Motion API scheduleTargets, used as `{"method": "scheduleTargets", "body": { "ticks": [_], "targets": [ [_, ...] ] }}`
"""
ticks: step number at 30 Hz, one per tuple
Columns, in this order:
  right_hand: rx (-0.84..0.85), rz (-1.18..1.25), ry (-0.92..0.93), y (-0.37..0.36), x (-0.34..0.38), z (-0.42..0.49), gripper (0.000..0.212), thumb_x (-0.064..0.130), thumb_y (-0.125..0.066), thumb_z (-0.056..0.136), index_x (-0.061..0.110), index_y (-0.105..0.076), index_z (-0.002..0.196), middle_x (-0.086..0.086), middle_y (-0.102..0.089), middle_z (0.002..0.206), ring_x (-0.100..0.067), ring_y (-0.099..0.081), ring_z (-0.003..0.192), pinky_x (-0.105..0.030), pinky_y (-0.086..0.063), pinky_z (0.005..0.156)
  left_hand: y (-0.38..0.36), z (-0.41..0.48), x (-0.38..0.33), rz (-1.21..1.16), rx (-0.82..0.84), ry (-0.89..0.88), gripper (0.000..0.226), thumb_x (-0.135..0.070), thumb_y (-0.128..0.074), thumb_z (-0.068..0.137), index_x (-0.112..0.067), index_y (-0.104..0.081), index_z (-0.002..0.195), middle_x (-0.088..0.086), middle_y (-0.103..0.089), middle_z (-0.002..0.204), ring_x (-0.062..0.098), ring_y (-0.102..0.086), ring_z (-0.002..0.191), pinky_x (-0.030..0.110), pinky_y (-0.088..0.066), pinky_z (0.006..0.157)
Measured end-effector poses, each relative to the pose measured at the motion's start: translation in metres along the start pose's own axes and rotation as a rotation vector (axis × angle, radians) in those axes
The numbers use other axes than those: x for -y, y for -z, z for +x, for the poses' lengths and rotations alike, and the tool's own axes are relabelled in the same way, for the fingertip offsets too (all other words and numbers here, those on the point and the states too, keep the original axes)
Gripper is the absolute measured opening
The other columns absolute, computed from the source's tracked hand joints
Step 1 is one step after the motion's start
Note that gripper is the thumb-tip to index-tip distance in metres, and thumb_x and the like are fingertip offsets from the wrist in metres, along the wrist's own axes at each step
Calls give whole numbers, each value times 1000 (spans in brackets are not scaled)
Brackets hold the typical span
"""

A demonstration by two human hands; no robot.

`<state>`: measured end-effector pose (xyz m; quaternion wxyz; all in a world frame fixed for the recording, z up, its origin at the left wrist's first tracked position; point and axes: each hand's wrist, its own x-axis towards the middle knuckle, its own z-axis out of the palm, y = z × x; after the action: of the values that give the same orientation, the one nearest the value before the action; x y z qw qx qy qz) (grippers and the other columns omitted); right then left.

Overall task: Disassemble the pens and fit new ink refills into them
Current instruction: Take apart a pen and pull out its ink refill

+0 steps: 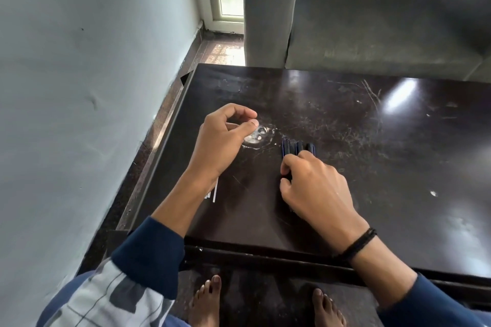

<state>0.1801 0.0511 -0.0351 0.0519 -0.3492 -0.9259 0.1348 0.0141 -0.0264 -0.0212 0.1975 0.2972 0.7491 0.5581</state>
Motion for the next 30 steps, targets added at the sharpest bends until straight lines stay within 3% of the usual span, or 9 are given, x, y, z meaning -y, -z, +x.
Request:
{"method": "scheduleTargets", "body": {
  "ticks": [8,11,15,19,22,26,28,30],
  "targets": [
    [-12,232,-96,-4,1,7,27,27,-66,81,28,-51,104,7,-63,86,-28,-61,80,-36,-40,67,-5,2,6,-47,9,101,9,-19,-77,84,-27,-76,88,-10,-76,85,5,-70,81,27,-55,85],
    [-39,404,-149,0,0,10,33,29,-71,78,32,-54,106,11,-65,77,-14,-62,78,-33,-39,71,-7,0,6,-109,33,181,12,-15,-78,83,-22,-77,93,-5,-77,87,4,-71,83,24,-54,86],
    [-71,548,-131,3,-1,10,40,29,-75,75,38,-55,108,13,-62,67,6,-58,79,-15,-34,66,-11,-3,1,-235,141,313,26,-22,-76,89,-22,-71,114,0,-73,109,11,-70,100,30,-58,90],
    [-50,541,-88,1,-1,10,43,35,-75,73,41,-57,111,15,-63,70,5,-59,75,-17,-38,63,-12,-5,-5,-450,239,419,27,-14,-69,94,-14,-70,121,6,-76,100,21,-74,86,33,-63,75],
    [-21,567,-109,-4,-3,14,35,35,-75,74,40,-61,106,14,-65,73,1,-61,73,-22,-42,65,-11,-6,-3,-489,257,429,25,-4,-63,96,-8,-69,119,6,-76,92,20,-73,84,31,-62,75],
    [39,887,-198,-8,-5,20,17,19,-74,86,30,-65,96,2,-71,76,-14,-73,68,-41,-60,71,-10,-7,-2,-521,294,437,27,2,-59,96,-5,-66,121,13,-76,99,21,-75,88,33,-62,79],
    [51,988,-196,-8,-6,22,16,16,-75,91,27,-65,96,-4,-71,78,-20,-75,64,-39,-59,64,-12,-8,-2,-533,287,430,27,3,-62,94,-2,-66,121,14,-73,99,22,-74,89,33,-63,79],
    [32,974,-177,-10,-6,23,14,19,-73,93,30,-65,95,-3,-73,78,-14,-71,59,-32,-54,61,-13,-8,-3,-535,264,430,27,2,-67,91,1,-65,119,13,-70,95,23,-73,90,34,-63,81]
  ]
}}
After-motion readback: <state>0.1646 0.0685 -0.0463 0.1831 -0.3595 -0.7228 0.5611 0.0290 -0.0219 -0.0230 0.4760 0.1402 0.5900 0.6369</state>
